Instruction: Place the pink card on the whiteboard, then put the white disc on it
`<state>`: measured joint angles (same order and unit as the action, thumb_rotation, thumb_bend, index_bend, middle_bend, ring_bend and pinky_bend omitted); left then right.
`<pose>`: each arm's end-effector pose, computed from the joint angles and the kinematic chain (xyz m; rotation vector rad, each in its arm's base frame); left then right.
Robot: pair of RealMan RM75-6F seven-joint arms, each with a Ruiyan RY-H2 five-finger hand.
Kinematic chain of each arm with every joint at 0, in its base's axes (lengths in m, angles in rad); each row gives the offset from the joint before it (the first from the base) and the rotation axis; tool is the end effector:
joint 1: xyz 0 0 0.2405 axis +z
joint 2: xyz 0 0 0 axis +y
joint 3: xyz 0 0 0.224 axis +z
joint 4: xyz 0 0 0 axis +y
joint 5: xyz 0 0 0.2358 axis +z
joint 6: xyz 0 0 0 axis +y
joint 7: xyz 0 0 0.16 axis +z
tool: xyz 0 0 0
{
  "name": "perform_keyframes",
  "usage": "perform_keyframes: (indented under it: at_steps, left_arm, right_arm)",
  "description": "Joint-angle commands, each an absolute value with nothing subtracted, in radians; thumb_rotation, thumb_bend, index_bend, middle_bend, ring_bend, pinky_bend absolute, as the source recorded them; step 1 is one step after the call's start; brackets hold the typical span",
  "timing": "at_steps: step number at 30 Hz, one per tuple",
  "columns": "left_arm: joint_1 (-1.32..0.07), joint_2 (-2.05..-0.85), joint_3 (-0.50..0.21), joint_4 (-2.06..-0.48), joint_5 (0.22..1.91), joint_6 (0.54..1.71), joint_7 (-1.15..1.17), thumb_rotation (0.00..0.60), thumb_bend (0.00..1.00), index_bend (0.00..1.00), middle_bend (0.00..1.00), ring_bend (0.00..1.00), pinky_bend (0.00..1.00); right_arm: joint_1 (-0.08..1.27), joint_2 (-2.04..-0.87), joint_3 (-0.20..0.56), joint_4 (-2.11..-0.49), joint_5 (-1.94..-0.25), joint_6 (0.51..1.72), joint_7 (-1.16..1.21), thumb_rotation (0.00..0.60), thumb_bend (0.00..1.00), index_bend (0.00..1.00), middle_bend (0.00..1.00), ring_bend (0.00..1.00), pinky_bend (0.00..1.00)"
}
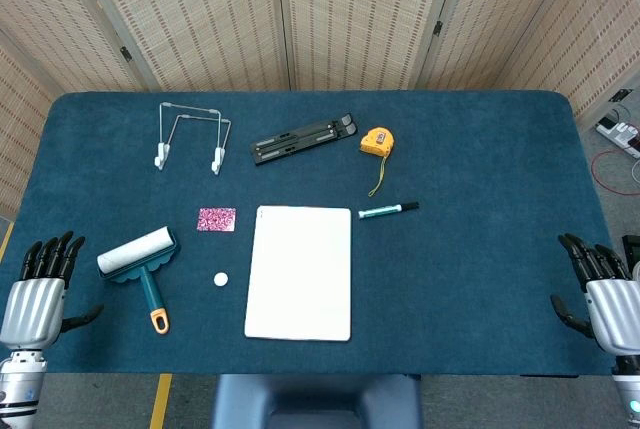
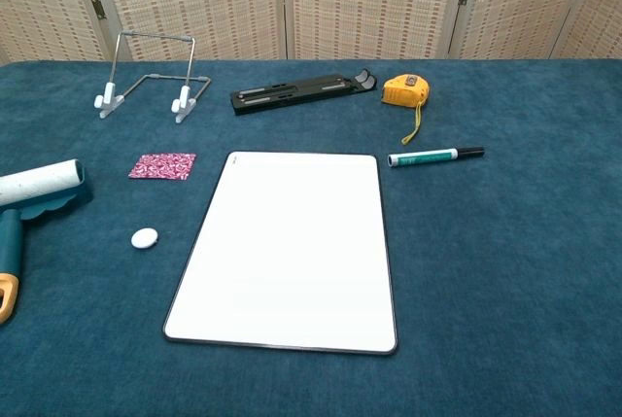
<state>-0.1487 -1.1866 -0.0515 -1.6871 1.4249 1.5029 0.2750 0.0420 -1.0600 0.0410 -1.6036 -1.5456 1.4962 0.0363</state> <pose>-0.2637 0.2119 0.1006 -1.4022 -0.7920 -0.8217 -0.3022 -0.1824 0.1378 1.4053 -0.8857 0.8766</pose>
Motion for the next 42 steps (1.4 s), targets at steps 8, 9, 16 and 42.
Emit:
perform_keyframes:
  at_steps: [8, 9, 16, 42]
  left_arm:
    - [-0.145, -1.183, -0.055, -1.7, 1.427, 1.497, 0.288, 0.6, 0.11, 0.09, 0.08, 0.07, 0.0]
    - [-0.144, -1.182, -0.055, -1.701, 1.428, 1.499, 0.287, 0.6, 0.11, 0.09, 0.08, 0.07, 0.0]
    - [-0.152, -1.176, -0.066, -1.702, 1.44, 1.495, 0.285, 0.6, 0.11, 0.09, 0.07, 0.07, 0.0]
    - [-0.564, -1.217, -0.239, -1.629, 1.3, 1.023, 0.369, 0.6, 0.13, 0.18, 0.08, 0.07, 0.0]
  right_arm:
    - [0.045, -1.063, 0.039, -1.596, -1.542, 1.49, 0.045, 0.6, 0.37, 0.03, 0.12, 0.18, 0.12]
    - [0.045, -1.063, 0.039, -1.596, -1.543, 1.492, 0.045, 0.6, 0.37, 0.03, 0.12, 0.18, 0.12]
    - [0.04, -1.058, 0.039, -1.6, -1.547, 1.506, 0.045, 0.6, 0.37, 0.03, 0.12, 0.18, 0.12]
    - [0.032, -1.028, 0.041, -1.629, -1.569, 1.538, 0.045, 0.6, 0.37, 0.03, 0.12, 0.18, 0.12]
